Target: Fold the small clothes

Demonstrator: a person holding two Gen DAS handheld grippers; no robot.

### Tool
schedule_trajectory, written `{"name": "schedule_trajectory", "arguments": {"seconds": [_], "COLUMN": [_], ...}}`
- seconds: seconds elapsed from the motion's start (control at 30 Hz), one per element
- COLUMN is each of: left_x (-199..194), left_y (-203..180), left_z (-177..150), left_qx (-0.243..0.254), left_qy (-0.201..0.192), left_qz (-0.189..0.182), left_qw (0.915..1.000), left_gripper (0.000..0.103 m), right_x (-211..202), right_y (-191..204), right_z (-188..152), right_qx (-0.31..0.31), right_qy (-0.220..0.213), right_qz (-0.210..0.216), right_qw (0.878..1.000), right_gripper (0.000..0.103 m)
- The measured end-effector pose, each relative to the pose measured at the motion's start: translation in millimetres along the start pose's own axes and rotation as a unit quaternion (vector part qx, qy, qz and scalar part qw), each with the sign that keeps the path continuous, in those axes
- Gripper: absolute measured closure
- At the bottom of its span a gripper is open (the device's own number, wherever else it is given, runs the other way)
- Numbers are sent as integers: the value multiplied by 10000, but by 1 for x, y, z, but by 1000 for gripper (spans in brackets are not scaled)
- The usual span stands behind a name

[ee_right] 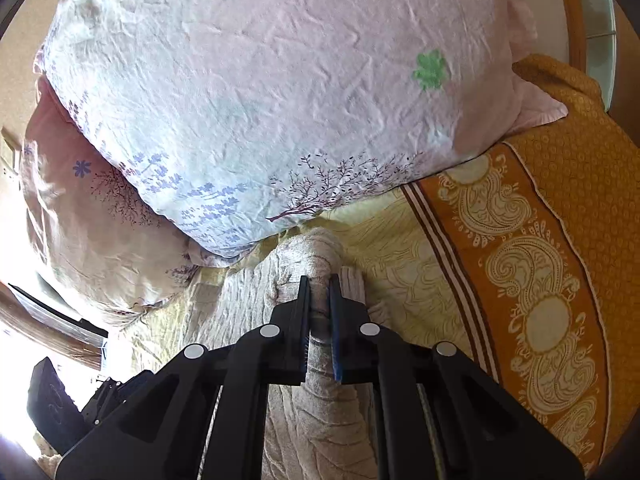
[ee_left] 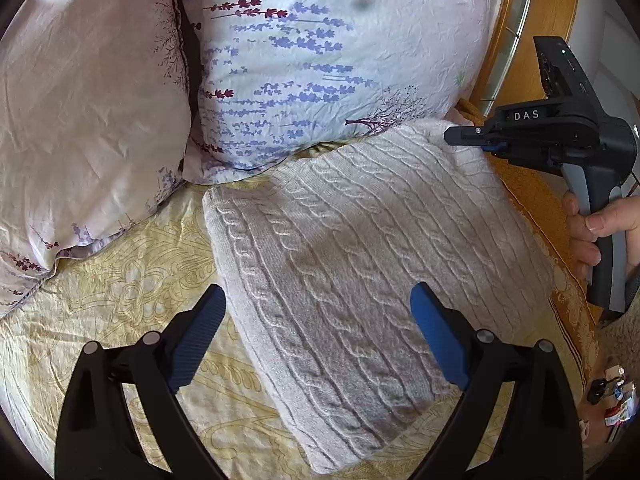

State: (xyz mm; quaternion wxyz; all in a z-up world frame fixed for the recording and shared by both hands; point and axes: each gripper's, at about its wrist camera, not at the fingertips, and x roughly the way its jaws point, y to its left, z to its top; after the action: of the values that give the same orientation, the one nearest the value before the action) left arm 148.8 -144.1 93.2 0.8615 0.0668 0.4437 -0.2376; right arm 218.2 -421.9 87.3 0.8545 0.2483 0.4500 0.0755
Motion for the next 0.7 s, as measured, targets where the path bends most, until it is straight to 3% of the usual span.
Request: {"name": "schedule_trajectory", "arguments": {"seconds": [0.13, 0.4, 0.47, 0.53, 0.57, 0.7], "left_x": [6, 13, 9, 6, 8, 31], "left_y": [6, 7, 14, 30, 41, 69], "left_z": [0, -4, -4, -4, -4, -4], "left_qx": [-168, -194, -300, -665, -926, -1736], "left_qy": [123, 295, 250, 204, 260, 840], "left_qz": [-21, 30, 14, -199, -369, -891], "left_qw": [9998, 9994, 9992, 9974, 9947, 9772], "left_gripper": [10, 10, 5, 2, 2, 2], "right_x": [22, 31, 25, 15, 12, 15], "right_y": [-23, -29, -24, -26, -28, -42], "right_z": [-11, -15, -16, -18, -21, -36], "right_qx": [252, 429, 561, 704, 733, 878], "right_qy": [331, 456, 382, 423, 455, 905], "right_qz": [-427, -530, -234, 147, 277, 353], "right_qw": [9982, 9966, 9974, 9965, 9959, 9914], "right_gripper": [94, 92, 80, 29, 22, 22]}}
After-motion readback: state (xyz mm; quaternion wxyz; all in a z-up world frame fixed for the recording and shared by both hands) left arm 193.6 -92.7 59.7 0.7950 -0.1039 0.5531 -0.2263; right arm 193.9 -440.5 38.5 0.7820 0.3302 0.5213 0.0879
